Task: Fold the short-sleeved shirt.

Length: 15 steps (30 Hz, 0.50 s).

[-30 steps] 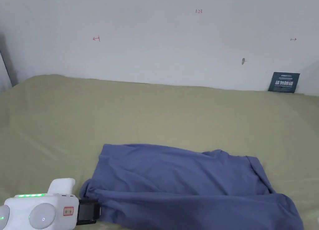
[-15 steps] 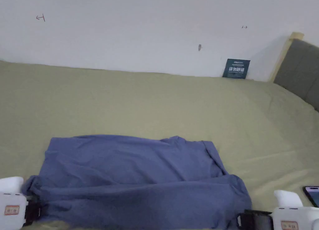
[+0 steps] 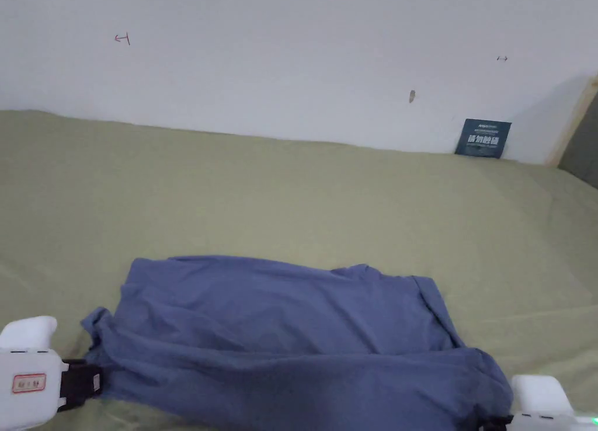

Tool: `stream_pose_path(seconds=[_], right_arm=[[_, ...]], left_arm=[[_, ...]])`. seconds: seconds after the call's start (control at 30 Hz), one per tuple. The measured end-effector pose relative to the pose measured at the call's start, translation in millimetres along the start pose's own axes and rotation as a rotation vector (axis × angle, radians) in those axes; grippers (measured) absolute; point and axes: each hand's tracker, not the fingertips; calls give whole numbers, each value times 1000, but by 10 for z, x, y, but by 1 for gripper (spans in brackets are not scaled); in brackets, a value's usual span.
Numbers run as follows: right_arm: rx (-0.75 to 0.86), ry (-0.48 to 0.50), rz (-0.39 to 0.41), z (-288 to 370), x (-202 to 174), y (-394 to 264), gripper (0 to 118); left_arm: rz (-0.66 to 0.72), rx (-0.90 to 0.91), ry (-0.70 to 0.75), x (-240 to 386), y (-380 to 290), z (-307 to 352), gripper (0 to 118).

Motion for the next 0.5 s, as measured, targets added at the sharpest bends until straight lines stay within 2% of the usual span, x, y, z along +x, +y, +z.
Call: stream_pose_path(seconds=[0.07,0.33,0.5], right_arm=[[13,26,-28,131,68,45,14],[1,80,-54,468,224,-37,14],[-72,95,-33,522,240,-300,14]], left_arm=[[-6,-6,-4,-13,1,47,10],[50,-41,-44,-165,-239,314,10],[73,-70,-33,-204,-592,430,10]])
